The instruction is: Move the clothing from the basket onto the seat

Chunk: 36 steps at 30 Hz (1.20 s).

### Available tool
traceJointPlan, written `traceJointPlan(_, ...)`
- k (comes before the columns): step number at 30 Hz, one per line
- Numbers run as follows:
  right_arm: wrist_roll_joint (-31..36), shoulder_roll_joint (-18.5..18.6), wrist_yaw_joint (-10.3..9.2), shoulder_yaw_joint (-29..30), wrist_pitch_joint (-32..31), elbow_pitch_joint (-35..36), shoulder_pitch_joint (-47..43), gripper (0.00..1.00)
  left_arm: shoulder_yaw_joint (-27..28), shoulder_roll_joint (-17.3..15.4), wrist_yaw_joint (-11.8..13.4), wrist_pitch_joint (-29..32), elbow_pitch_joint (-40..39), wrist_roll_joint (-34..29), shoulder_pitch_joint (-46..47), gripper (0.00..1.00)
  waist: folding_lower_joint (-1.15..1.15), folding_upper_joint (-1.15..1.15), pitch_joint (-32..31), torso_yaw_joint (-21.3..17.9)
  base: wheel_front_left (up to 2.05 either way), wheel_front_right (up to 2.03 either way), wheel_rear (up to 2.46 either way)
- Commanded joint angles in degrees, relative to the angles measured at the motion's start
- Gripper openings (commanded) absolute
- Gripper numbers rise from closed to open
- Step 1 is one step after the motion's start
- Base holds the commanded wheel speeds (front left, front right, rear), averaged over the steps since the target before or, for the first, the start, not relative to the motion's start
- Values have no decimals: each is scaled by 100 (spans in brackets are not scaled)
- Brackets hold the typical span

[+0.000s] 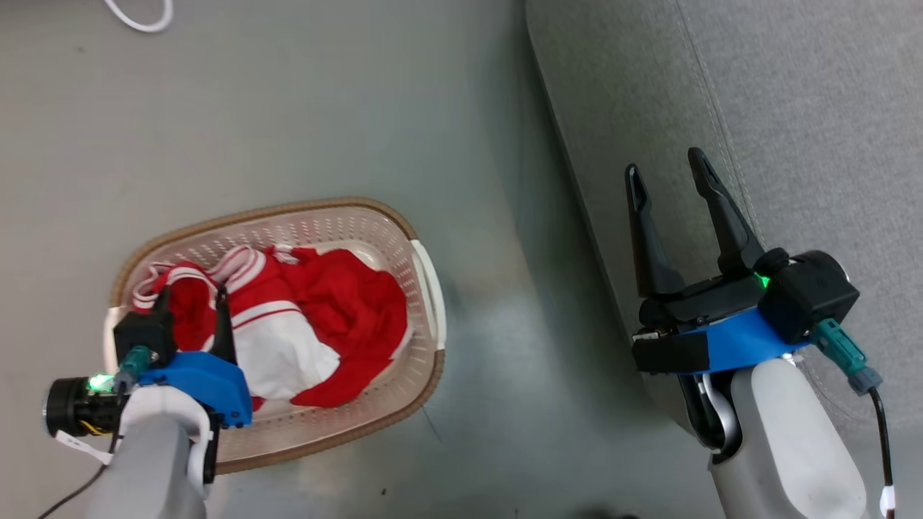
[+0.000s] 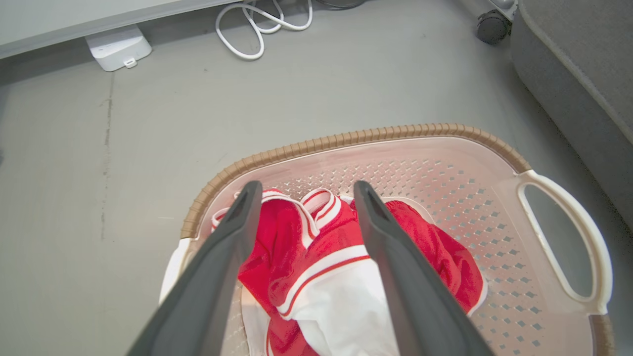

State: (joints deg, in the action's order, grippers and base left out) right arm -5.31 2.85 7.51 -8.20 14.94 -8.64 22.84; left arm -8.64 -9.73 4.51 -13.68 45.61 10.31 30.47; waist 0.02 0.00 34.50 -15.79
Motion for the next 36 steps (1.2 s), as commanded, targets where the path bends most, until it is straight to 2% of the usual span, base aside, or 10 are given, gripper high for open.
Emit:
traceJointPlan(1,-61,6,-4,-32,32,39,107,100,42,-99,43,-1,94,-3,114,100,-2,0,351,-315,0,0,0)
traceJointPlan(13,-433,5,-4,-410,34,284,373,100,293,-468,297,76,854,186,546,100,-2,0,945,-733,0,0,0)
traceJointPlan(21,-524,6,-4,-481,33,317,382,100,313,-699,394,122,1069,206,820,100,-2,0,1201,-836,0,0,0)
traceJointPlan(27,-534,6,-4,-523,34,317,425,100,306,-725,422,172,1230,249,1003,100,-2,0,1296,-831,0,0,0)
traceJointPlan(28,-540,6,-4,-527,34,319,437,100,305,-721,414,179,1255,271,1026,88,-2,0,1306,-831,0,0,0)
traceJointPlan(29,-542,6,-4,-531,34,321,442,100,301,-714,405,191,1277,287,1052,47,-2,0,1313,-829,0,0,0)
traceJointPlan(30,-545,6,-4,-532,34,325,437,100,292,-704,406,184,1291,281,1074,1,-2,0,1315,-826,0,0,0)
traceJointPlan(36,-538,5,-5,-537,34,309,458,100,235,-681,374,164,1402,322,1149,0,-2,0,1292,-814,0,0,0)
